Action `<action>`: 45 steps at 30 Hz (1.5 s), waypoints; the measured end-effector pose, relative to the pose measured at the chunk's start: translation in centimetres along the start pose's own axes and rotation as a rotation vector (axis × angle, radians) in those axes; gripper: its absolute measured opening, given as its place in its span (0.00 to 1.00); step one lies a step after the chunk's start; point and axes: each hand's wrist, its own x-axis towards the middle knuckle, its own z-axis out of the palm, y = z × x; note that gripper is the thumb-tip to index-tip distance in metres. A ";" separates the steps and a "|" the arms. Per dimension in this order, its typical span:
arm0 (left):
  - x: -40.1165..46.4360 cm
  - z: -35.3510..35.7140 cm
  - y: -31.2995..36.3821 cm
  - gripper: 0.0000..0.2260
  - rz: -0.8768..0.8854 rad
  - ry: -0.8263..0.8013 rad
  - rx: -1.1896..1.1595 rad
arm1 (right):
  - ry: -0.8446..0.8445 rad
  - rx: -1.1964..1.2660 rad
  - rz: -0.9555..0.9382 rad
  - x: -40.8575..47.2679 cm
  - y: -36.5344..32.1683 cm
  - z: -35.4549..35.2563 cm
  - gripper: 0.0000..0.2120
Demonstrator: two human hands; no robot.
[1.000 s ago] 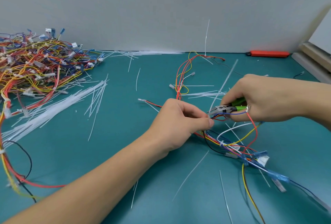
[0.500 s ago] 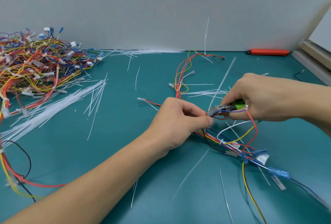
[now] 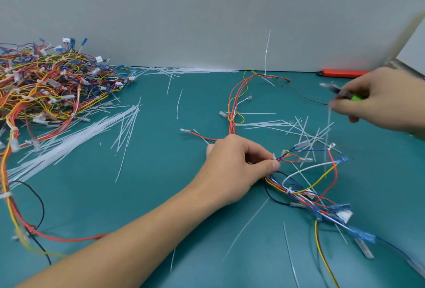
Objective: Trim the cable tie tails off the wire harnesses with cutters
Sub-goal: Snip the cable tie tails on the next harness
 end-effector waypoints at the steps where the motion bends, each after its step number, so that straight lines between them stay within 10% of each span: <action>1: 0.0 0.0 -0.1 0.04 0.037 -0.002 0.015 | 0.033 -0.047 0.066 0.1 0.7 -0.2 0.04; 10: 1.7 -5.4 -0.4 0.14 -0.045 0.412 -0.216 | 0.199 0.062 0.094 -2.3 -0.5 -0.6 0.16; 16: 1.6 -7.3 -1.8 0.11 -0.098 0.083 0.441 | -0.041 0.428 -0.164 -6.5 -9.2 0.7 0.19; 23: 1.9 -8.4 -2.5 0.11 -0.078 0.208 0.645 | -0.213 0.138 -0.149 -6.6 -12.2 6.6 0.15; 35: 2.8 -9.0 -3.1 0.09 -0.064 0.438 -0.005 | -0.037 0.280 -0.020 -5.5 -8.8 8.3 0.14; 38: 2.5 -8.6 -2.9 0.09 -0.072 0.354 0.253 | 0.069 0.406 -0.104 -5.9 -8.7 7.9 0.11; 45: 2.6 -7.7 -2.0 0.16 -0.154 0.162 -0.205 | 0.101 0.275 -0.491 -7.5 -10.2 7.8 0.07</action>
